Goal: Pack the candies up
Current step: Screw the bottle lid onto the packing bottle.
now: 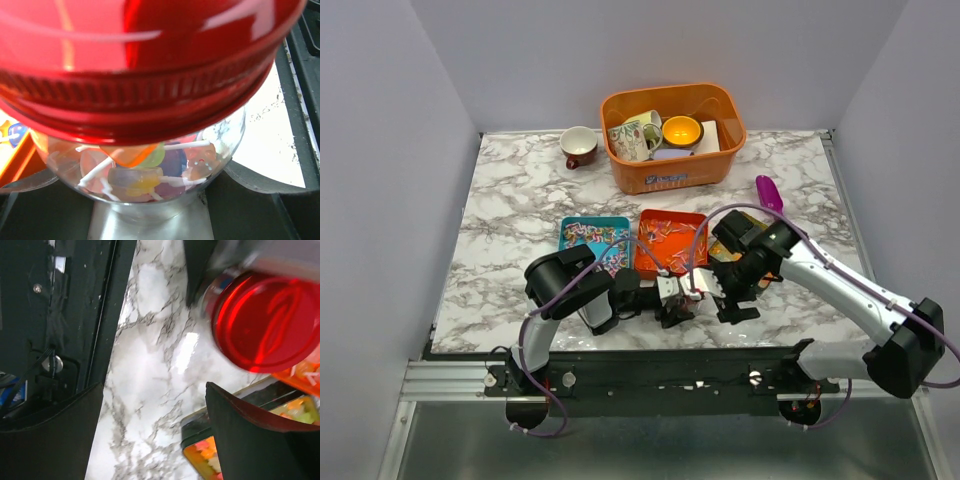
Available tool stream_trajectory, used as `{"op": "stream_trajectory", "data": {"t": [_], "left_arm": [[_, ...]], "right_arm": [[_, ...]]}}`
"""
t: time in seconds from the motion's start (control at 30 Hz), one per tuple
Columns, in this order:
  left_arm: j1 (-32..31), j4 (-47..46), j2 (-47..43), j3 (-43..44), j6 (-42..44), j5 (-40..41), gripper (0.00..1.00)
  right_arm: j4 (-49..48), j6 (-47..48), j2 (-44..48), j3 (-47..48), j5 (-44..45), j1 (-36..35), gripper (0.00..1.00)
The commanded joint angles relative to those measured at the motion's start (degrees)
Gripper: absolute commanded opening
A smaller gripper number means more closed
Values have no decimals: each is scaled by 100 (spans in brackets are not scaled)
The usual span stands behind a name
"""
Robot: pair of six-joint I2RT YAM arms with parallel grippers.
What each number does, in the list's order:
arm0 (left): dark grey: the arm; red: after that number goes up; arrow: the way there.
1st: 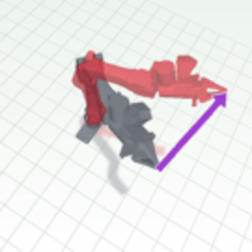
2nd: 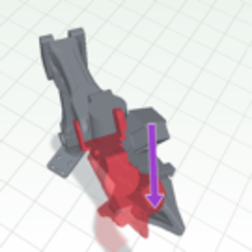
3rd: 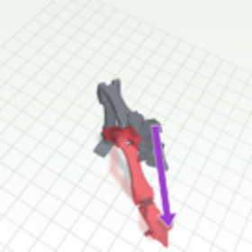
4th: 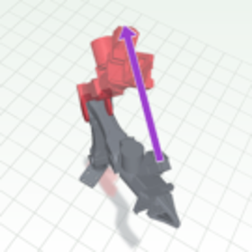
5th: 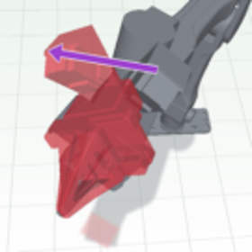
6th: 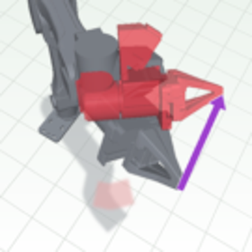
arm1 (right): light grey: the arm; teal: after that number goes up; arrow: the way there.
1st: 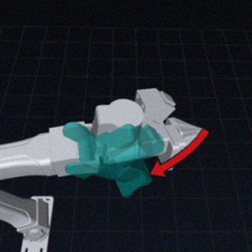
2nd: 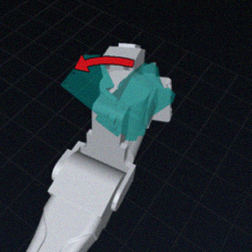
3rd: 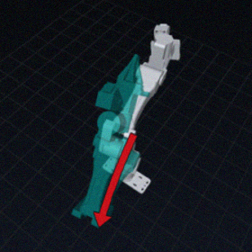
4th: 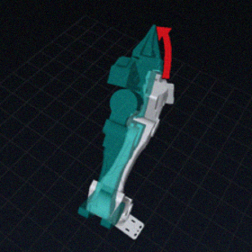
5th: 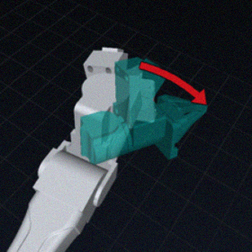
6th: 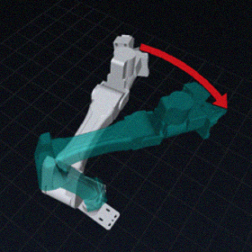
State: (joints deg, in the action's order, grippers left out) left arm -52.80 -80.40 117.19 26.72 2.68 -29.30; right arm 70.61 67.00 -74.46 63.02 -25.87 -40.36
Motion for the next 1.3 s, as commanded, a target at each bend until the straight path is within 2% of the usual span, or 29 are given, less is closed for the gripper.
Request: {"op": "stream_trajectory", "data": {"t": [0.0, 0.27, 0.5, 0.77, 1.07, 1.27], "left_arm": [[77, -20, 94, 0, 40, 214, 0], [41, -125, 138, -35, 66, 144, 0], [6, -63, 129, -27, 84, 109, 0], [32, -90, 129, -27, 49, 144, 0], [94, -160, 155, -26, 22, 197, 0], [103, -195, 182, -27, -4, 205, 0]], "right_arm": [[-230, -565, 309, -212, 495, 300, 90], [-294, -373, -806, 1394, 65, 388, 90], [127, 251, -1589, 2196, -594, 152, 89], [603, 902, -1748, 1828, -718, -402, 89], [-3, 525, -1433, 1178, 107, -385, 89], [-179, 86, -1124, 861, 222, -192, 89]]}}
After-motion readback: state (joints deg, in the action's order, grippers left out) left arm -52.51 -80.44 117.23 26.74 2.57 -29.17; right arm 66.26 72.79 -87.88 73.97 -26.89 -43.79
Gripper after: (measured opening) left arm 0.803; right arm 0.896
